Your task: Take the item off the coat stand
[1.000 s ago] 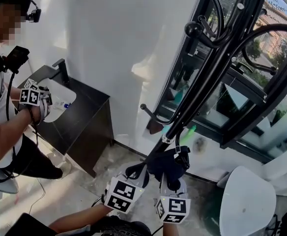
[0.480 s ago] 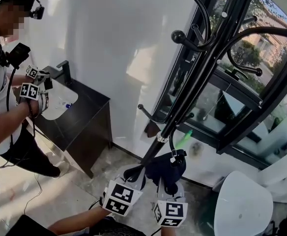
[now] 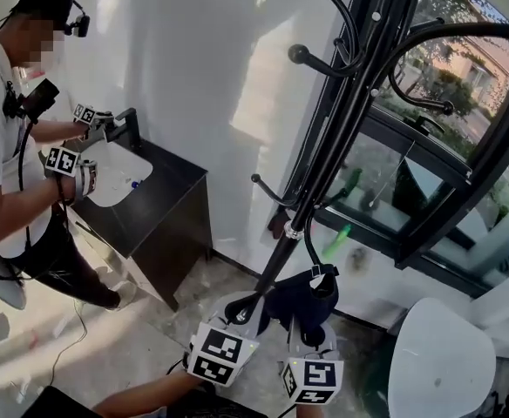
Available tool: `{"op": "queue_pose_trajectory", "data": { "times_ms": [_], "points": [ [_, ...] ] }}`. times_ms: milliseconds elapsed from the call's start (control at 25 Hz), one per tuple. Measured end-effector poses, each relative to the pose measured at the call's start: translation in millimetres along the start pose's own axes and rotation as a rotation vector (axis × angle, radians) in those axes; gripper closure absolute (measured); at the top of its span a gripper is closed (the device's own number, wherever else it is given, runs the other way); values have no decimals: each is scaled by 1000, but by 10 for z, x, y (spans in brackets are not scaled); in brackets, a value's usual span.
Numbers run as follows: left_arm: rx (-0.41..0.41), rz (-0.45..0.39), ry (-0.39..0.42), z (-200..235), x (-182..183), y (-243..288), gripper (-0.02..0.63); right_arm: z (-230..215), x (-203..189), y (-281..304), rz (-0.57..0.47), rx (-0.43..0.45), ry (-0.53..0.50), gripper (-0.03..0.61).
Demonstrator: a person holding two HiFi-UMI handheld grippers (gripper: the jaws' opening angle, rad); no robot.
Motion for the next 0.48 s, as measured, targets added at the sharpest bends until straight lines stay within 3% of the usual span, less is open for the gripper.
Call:
{"op": "queue_pose_trajectory", "data": {
  "times_ms": [480],
  "points": [
    [29, -31, 16, -263, 5, -316, 612, 44, -2, -336, -13, 26, 27, 565]
  ]
}}
Point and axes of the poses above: the fingertips, and each gripper's own axes: y forward along the fingers, z to its left, x out of its top, the point moved 8 cm from there along -y, backward along the fingers, and after that the axes turned 4 degrees about x, right-handed, at the moved point
